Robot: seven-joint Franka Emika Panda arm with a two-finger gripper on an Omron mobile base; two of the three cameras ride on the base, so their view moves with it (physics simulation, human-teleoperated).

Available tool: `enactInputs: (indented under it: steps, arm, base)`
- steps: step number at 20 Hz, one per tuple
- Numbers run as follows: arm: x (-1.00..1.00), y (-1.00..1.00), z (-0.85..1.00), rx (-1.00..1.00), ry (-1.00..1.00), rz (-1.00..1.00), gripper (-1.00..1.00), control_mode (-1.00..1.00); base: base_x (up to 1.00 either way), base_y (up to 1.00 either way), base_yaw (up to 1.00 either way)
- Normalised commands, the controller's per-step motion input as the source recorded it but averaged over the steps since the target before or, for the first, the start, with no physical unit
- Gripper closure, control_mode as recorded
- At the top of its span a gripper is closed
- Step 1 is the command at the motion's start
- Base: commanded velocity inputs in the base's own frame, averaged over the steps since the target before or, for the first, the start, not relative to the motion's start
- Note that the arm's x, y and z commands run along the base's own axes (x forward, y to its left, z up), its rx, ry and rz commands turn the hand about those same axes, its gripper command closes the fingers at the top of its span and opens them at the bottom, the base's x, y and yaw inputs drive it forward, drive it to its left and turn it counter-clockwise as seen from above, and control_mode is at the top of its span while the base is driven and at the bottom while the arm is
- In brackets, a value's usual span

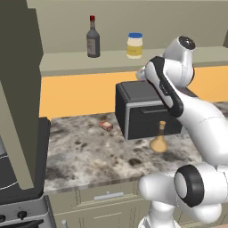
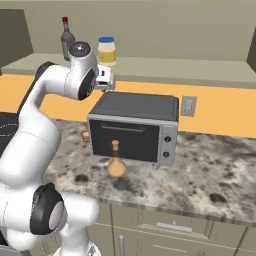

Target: Pick the oil and vinegar bottle and mayonnaise from the counter and place them in the cabinet.

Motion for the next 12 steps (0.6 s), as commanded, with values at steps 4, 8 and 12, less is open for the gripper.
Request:
enactInputs:
  steps: [4,8,12]
  arm:
    - [-0.03,-0.22,-0.53,-0.06,0.00,0.11,-1.00,-1.00]
    - [0.00,-0.23,-0.52,-0.05,0.00,0.12,-1.00,-1.00]
    - [0.00,-0.18,-0.54,-0.05,0.00,0.13,-1.00,-1.00]
  base:
    - [0.00,0.00,0.00]
    - [0.00,0.00,0.00]
    - [0.00,0.00,0.00]
